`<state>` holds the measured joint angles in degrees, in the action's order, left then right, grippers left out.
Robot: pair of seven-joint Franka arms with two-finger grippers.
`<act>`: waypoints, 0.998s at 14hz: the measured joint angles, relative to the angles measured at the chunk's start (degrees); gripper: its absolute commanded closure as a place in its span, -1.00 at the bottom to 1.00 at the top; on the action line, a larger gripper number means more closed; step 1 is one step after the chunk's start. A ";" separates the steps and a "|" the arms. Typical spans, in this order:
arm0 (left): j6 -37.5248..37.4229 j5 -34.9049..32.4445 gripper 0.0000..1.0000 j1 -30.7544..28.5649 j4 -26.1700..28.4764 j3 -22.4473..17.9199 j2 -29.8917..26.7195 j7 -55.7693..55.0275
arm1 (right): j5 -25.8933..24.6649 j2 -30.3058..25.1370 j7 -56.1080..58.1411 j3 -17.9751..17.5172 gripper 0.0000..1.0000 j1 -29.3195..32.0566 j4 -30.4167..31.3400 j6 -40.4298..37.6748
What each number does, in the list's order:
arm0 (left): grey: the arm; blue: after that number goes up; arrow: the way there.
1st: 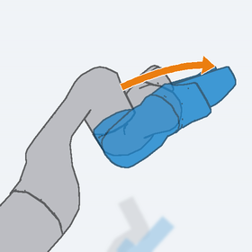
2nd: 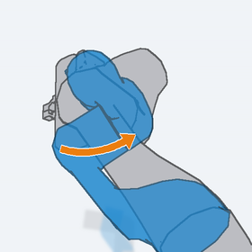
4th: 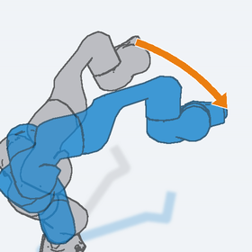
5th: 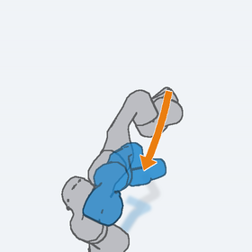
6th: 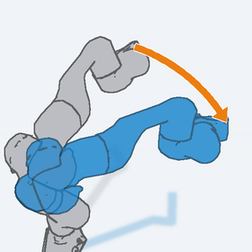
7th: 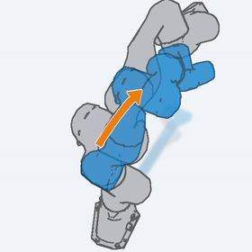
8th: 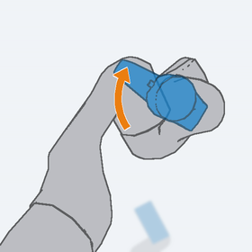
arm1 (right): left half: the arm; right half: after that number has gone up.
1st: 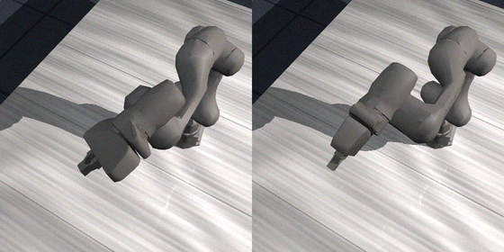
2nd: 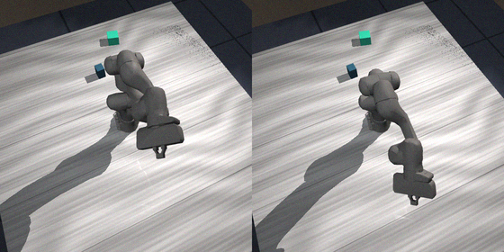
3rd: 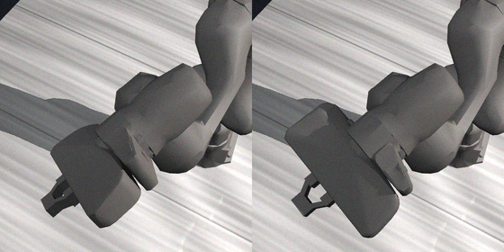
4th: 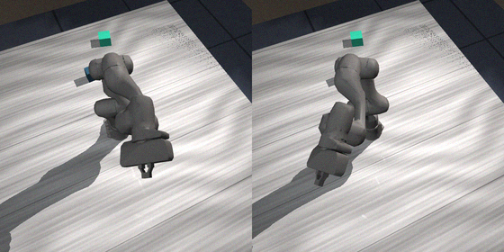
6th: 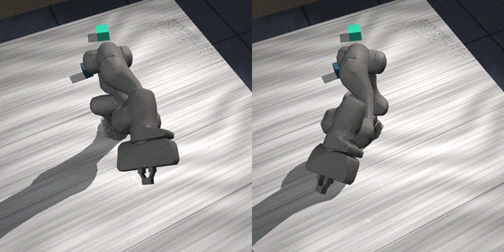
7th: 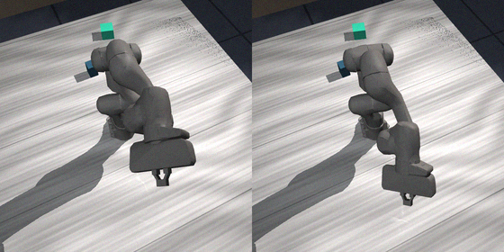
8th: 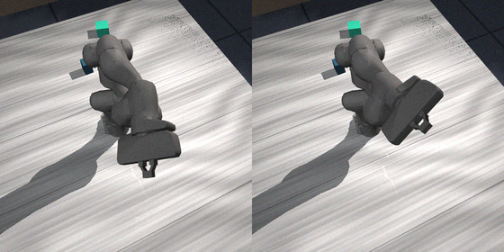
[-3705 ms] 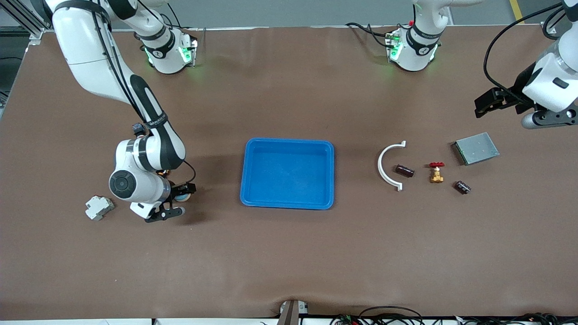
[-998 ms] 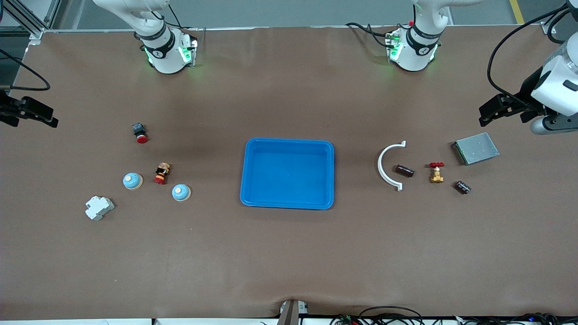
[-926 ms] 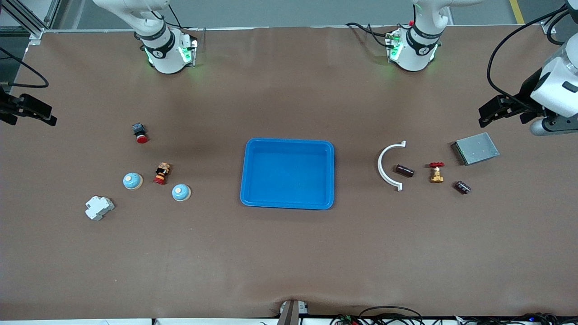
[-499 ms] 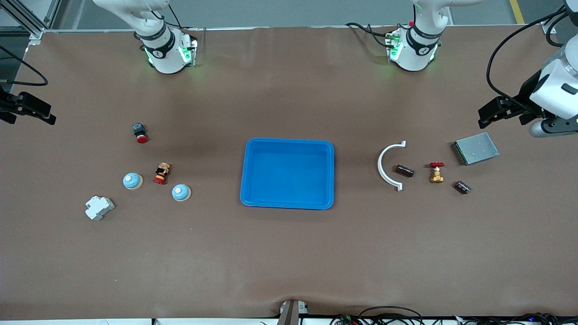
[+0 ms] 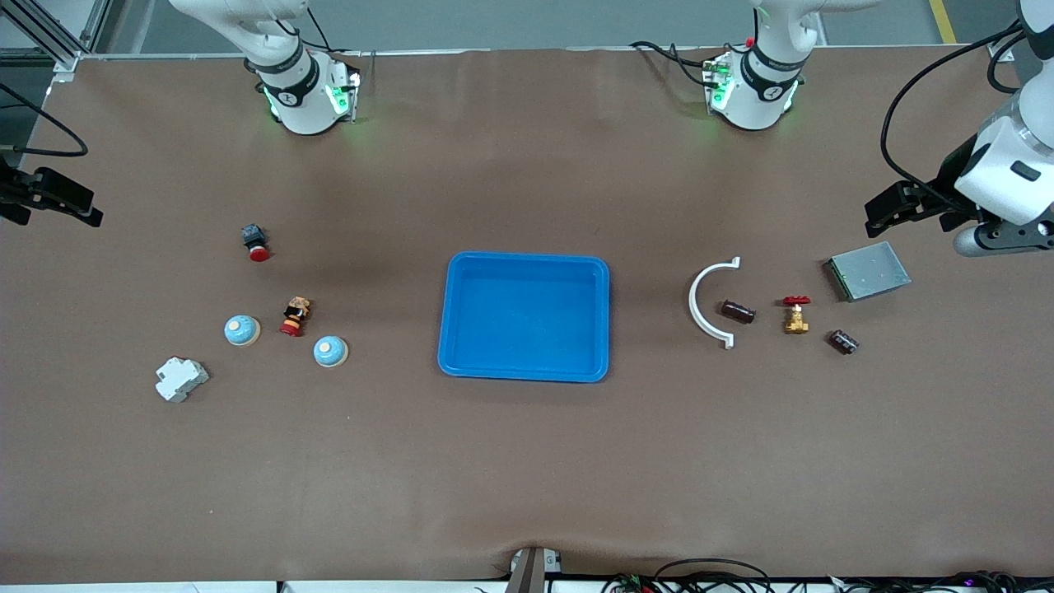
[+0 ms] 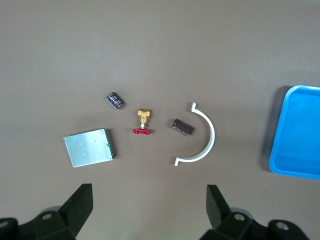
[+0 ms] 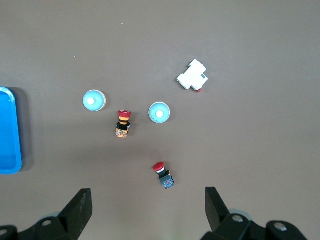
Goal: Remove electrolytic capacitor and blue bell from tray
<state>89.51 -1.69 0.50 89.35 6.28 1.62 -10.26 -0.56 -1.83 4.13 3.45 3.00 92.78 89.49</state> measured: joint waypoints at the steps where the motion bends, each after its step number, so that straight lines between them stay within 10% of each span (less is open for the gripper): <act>1: 0.00 0.00 -1.00 0.00 -0.02 0.00 0.00 0.00 | 0.00 0.00 0.00 0.00 -1.00 0.00 0.00 -0.11; 14: -0.20 0.00 -1.00 0.21 -0.04 0.63 0.19 0.02 | 0.43 0.00 -0.06 -0.03 -1.00 0.00 0.00 -0.40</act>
<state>89.31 -1.69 0.71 89.31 6.91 1.80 -10.24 -0.12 -1.83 4.08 3.42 3.00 92.78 89.10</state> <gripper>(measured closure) 0.000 0.000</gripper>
